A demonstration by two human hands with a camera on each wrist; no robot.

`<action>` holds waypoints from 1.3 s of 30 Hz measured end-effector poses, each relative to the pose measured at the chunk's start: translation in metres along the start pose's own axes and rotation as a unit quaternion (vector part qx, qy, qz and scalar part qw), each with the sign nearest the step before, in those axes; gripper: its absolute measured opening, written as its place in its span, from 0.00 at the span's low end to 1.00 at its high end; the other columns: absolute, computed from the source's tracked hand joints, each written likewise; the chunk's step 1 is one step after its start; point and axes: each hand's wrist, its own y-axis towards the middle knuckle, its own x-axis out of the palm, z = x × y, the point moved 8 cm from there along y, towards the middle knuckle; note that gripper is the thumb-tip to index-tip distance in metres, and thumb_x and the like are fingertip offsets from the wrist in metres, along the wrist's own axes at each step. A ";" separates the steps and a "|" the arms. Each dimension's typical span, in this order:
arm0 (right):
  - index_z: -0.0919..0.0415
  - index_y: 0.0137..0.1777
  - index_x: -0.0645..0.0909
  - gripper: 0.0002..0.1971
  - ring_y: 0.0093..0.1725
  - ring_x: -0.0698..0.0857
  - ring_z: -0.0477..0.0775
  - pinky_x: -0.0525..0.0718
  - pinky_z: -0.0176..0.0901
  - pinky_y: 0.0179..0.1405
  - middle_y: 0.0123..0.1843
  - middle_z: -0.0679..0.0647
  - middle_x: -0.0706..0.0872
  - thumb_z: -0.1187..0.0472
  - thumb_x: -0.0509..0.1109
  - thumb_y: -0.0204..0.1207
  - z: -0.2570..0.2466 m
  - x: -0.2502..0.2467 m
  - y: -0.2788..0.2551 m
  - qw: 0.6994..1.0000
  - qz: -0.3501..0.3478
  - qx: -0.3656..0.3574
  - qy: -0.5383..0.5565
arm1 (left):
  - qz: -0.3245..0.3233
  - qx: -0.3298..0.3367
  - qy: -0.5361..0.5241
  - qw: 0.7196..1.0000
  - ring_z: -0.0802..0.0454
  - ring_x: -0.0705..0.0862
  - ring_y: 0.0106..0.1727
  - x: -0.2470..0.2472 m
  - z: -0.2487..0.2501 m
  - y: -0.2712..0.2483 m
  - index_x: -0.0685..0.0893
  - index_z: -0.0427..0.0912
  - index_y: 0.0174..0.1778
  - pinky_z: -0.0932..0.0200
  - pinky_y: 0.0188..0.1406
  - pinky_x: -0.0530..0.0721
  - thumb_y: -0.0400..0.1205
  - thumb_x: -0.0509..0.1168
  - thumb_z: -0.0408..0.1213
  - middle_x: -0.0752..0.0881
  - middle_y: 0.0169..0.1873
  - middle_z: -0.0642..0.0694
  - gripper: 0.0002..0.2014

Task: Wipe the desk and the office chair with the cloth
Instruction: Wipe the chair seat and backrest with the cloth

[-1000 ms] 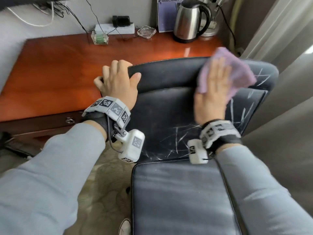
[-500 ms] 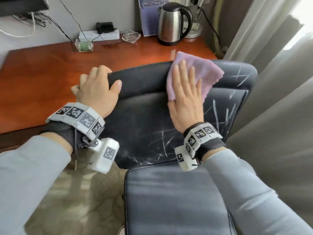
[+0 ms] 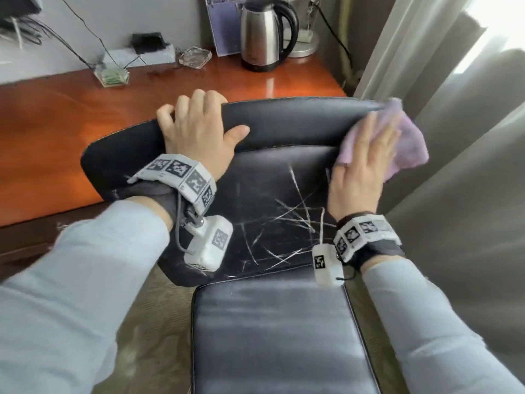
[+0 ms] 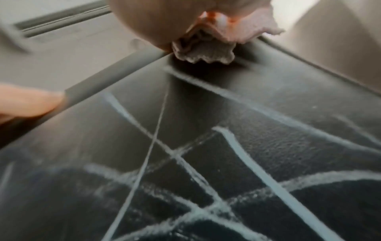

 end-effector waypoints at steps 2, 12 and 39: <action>0.70 0.85 0.52 0.40 0.85 0.46 0.75 0.45 0.67 0.84 0.85 0.76 0.48 0.65 0.58 0.72 0.009 -0.001 0.001 0.999 -0.001 0.043 0.000 | 0.005 -0.004 -0.001 1.000 0.38 0.75 0.61 0.000 0.002 0.000 0.77 0.44 0.65 0.39 0.66 0.65 0.82 0.64 0.59 0.80 0.58 0.42 0.25; 0.77 0.83 0.50 0.38 0.86 0.48 0.71 0.47 0.62 0.86 0.85 0.73 0.51 0.67 0.60 0.75 0.002 0.006 0.001 0.998 -0.029 -0.024 0.055 | 0.015 -0.016 -0.004 1.000 0.38 0.75 0.59 0.000 -0.004 -0.004 0.77 0.44 0.66 0.39 0.66 0.65 0.82 0.64 0.59 0.80 0.57 0.43 0.25; 0.70 0.83 0.60 0.36 0.85 0.58 0.65 0.59 0.67 0.82 0.85 0.65 0.62 0.74 0.64 0.74 -0.025 0.021 -0.034 0.994 -0.073 -0.083 -0.015 | 0.027 -0.013 -0.011 0.999 0.38 0.76 0.58 0.001 -0.008 -0.003 0.77 0.44 0.63 0.39 0.66 0.66 0.81 0.64 0.60 0.80 0.55 0.42 0.25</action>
